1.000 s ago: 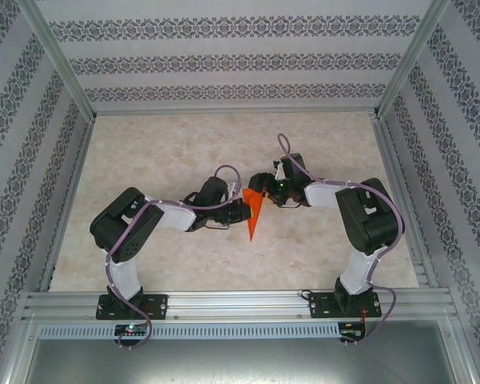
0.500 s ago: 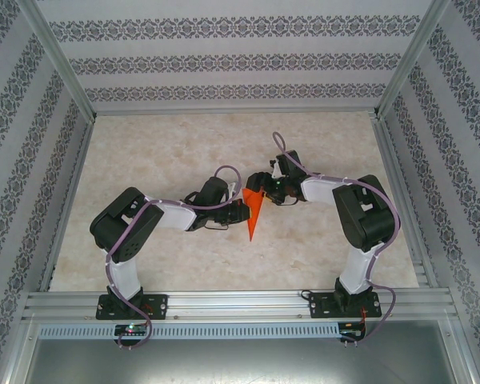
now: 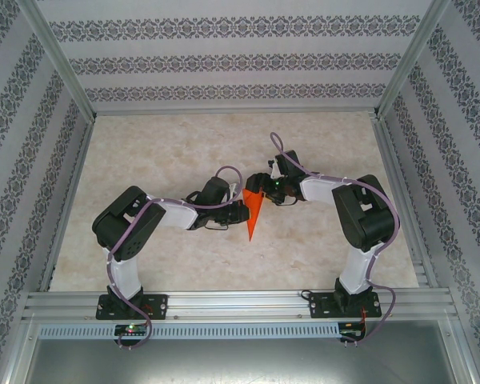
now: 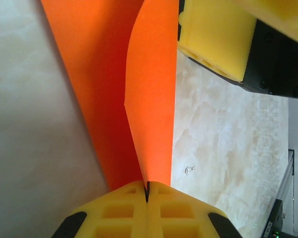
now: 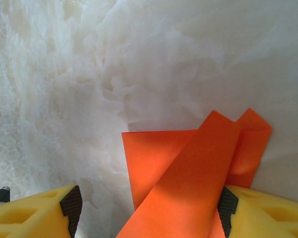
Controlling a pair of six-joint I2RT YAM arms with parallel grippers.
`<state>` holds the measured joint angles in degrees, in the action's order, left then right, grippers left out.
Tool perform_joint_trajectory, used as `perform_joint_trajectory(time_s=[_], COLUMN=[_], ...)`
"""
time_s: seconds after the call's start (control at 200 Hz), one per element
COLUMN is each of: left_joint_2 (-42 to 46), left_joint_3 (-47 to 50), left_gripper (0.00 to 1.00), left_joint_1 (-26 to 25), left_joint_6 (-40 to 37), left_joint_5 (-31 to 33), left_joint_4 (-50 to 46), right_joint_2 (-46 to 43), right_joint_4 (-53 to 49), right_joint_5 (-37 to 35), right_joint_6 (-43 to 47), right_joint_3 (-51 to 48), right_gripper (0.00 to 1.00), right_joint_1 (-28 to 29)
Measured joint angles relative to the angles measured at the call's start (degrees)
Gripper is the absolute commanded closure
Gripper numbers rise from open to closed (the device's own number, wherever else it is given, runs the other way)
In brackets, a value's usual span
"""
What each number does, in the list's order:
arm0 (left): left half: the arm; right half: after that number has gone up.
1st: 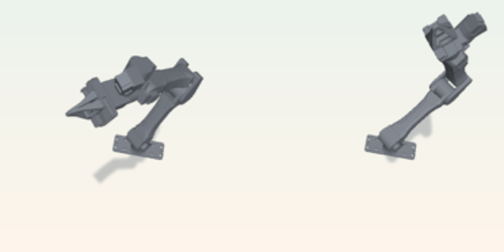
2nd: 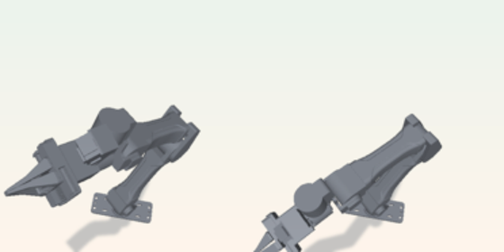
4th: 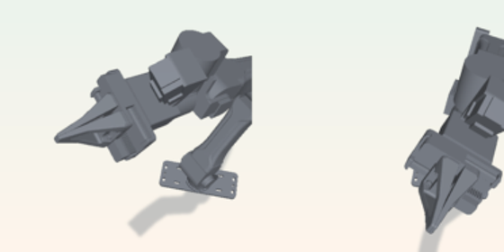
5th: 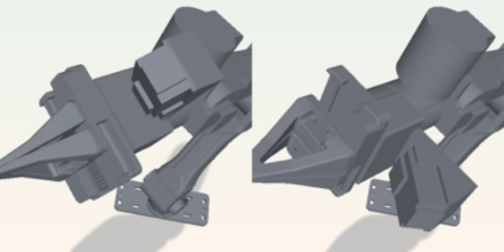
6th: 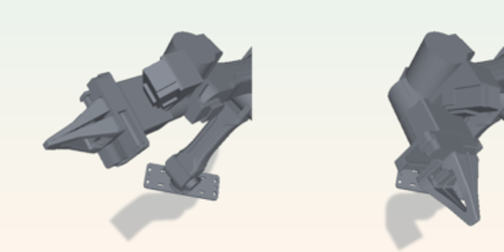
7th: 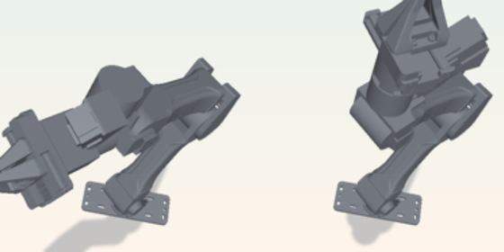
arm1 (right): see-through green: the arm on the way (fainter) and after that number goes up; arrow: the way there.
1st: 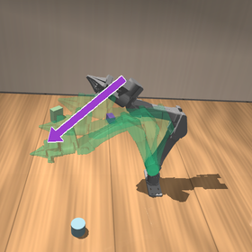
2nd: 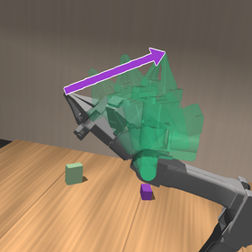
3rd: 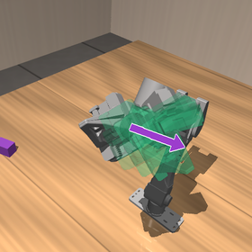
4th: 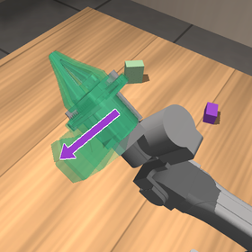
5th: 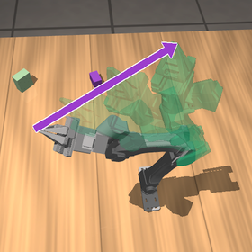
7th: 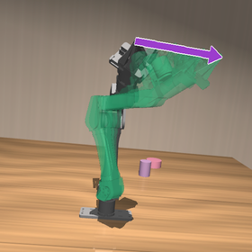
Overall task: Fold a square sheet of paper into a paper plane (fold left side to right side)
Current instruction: Fold the wing for the fifth time at the center of the table.
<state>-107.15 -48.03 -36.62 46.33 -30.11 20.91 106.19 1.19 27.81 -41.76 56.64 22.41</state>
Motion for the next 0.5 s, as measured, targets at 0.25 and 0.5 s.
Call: perform_joint_trajectory(time_s=[0.25, 0.5], left_joint_2=[-0.7, -1.4], left_joint_3=[-0.4, -0.8], left_gripper=[0.95, 0.95], left_joint_1=[0.0, 0.0], left_joint_6=[-0.9, -1.0], left_joint_5=[0.4, 0.3], left_joint_4=[-0.6, -0.6], right_joint_2=[0.0, 0.0], right_joint_4=[-0.5, -0.6], right_joint_5=[-0.6, -0.7], right_joint_6=[0.2, 0.3], right_joint_3=[0.3, 0.3], right_gripper=[0.26, 0.26], right_joint_1=[0.3, 0.3])
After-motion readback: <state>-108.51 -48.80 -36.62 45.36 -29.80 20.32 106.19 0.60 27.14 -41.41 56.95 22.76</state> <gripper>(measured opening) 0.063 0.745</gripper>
